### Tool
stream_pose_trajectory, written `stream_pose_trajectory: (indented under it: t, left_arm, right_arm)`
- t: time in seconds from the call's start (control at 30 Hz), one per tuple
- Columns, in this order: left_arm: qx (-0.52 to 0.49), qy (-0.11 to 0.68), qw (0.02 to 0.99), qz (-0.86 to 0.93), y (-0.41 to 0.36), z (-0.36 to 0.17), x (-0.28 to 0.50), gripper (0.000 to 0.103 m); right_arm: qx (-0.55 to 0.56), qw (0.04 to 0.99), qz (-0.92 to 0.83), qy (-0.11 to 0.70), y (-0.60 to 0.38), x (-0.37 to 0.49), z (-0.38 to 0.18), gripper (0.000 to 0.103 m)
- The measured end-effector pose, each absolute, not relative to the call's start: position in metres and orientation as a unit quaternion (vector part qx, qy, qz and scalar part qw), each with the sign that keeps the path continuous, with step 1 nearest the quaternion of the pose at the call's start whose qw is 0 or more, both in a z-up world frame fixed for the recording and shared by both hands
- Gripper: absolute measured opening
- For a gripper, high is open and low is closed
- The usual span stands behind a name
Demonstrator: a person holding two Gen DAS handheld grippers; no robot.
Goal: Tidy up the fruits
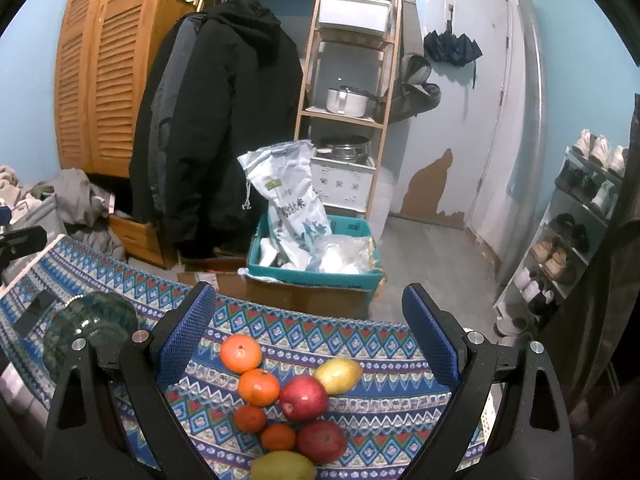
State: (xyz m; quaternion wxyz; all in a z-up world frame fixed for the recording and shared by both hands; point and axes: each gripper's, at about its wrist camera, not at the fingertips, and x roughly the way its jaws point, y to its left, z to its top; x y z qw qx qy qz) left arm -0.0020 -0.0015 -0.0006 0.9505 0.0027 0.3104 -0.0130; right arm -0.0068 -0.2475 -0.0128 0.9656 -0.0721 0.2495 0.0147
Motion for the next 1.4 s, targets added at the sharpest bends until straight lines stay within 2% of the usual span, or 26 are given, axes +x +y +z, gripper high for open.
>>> stream_pose_trajectory:
  t: [1.4]
  left_arm:
    - [0.001,0.312,0.950,-0.017,-0.0033,-0.0020,-0.0036,0.102]
  right_arm:
    - [-0.062,0.968,0.015,0.243,-0.2493,-0.0079,-0.0107,0.093]
